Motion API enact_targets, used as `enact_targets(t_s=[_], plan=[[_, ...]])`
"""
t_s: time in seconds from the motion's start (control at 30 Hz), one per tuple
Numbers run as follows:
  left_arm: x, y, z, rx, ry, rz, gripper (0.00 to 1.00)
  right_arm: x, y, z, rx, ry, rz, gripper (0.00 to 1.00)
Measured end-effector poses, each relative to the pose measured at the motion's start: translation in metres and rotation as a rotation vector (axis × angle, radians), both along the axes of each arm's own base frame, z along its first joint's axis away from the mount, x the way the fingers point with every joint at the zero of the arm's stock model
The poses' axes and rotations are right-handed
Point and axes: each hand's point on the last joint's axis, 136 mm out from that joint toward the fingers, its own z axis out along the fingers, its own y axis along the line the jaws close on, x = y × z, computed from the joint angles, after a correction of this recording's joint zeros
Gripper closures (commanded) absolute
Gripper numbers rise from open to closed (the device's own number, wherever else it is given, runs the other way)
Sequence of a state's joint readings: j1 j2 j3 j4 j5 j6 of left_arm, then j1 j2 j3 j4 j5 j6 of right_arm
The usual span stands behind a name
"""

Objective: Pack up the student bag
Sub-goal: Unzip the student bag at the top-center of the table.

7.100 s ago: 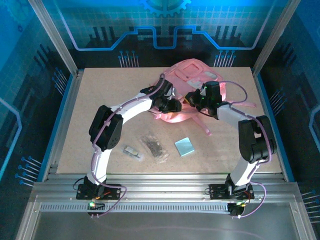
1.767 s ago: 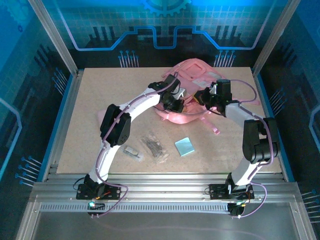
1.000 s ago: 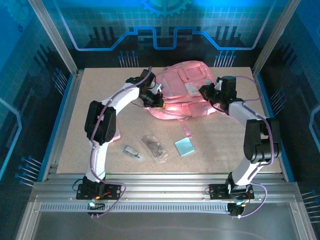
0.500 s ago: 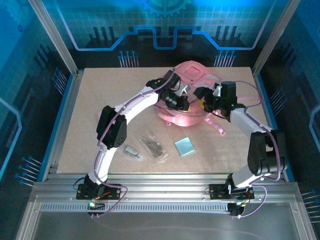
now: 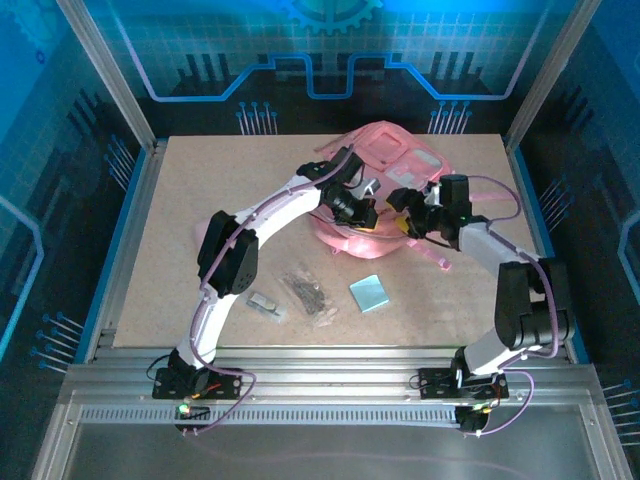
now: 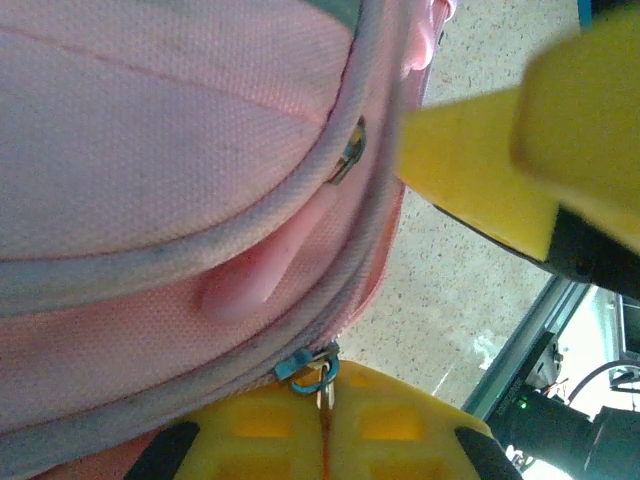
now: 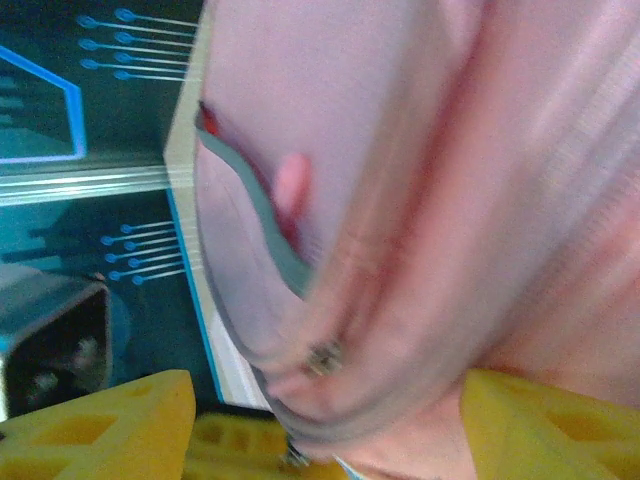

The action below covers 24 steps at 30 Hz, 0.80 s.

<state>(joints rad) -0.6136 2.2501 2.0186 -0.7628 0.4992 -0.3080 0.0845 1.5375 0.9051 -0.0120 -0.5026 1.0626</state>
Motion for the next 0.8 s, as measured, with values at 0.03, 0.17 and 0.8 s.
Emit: enact_targets(t_s=[0.03,0.17,0.8], plan=[[0.0,0.0,0.0,-0.001,0.0,-0.001,1.0,-0.006,-0.002,-0.002,-0.011,0.016,0.005,0.27],[0.0,-0.001,0.001,-0.007,0.0,-0.005,1.0,-0.028,-0.004,-0.008,-0.032,0.057,0.021,0.27],[-0.006,0.007,-0.031,0.05,-0.006,-0.006,1.0,0.008,0.021,-0.051,-0.012,0.078,0.0,1.0]])
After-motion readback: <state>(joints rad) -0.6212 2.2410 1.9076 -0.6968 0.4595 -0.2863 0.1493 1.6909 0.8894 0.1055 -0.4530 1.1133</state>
